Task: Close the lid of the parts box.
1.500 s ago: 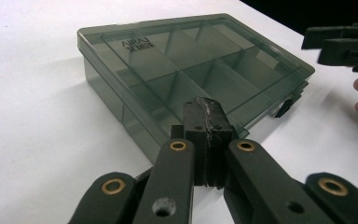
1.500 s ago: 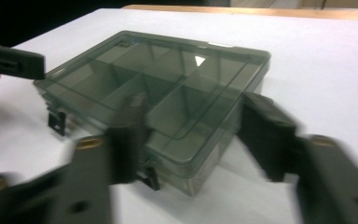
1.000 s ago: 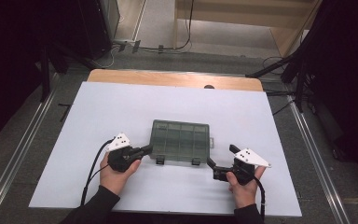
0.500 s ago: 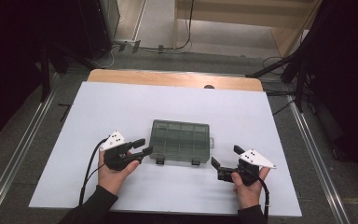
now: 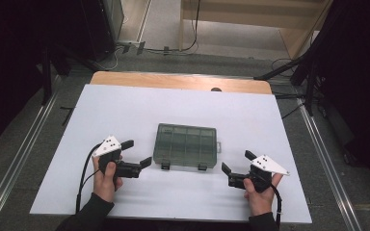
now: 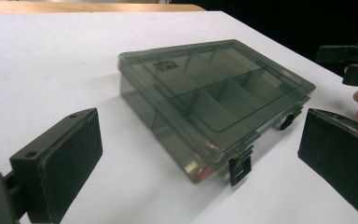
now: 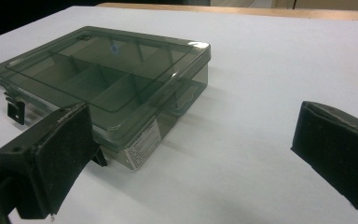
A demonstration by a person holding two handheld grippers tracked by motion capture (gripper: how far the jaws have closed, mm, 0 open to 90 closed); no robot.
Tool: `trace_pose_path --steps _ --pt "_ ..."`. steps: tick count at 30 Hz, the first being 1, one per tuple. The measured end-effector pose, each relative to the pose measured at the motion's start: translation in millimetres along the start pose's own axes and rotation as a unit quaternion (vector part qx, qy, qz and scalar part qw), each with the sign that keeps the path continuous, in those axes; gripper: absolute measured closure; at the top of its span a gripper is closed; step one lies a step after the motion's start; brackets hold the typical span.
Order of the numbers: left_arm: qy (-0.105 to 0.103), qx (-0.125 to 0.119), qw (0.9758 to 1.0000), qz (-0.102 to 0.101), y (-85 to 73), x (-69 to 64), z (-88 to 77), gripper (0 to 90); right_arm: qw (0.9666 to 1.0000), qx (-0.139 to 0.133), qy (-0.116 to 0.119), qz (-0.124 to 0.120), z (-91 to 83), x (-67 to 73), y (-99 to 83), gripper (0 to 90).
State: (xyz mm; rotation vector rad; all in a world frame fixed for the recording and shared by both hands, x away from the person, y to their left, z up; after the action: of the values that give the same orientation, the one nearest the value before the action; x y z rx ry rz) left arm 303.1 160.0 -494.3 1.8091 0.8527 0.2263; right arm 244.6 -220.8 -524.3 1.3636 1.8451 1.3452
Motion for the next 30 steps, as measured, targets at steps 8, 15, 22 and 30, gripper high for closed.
trace_pose_path --steps 8,15,22,30 --pt "0.028 0.0 0.9996 0.01 -7.2 12.7 -17.1 0.0 1.0 -0.003 -0.003 0.0 -3.8 -4.2 -0.8 0.0" --pt "0.033 0.003 0.9994 0.008 -11.8 19.7 -29.4 0.0 0.9999 -0.005 -0.01 -0.002 -8.8 -8.7 -2.1 0.0" --pt "0.04 0.001 0.9992 0.005 -15.5 25.0 -38.3 0.0 0.9998 -0.004 -0.018 0.0 -14.0 -12.9 -2.8 0.0" --pt "0.057 0.001 0.9984 0.007 -19.4 32.5 -50.2 0.0 0.9997 -0.002 -0.025 -0.004 -20.0 -17.9 -5.2 0.0"
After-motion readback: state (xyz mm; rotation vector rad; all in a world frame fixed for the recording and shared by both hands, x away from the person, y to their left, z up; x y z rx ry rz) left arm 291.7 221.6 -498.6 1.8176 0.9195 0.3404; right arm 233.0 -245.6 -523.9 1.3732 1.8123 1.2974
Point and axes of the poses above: each handheld gripper's, and its own axes: z roughly forward along the jaws, y roughly out of its top, x roughly to its left, the point moved 4 cm from there along z, roughly forward along the jaws
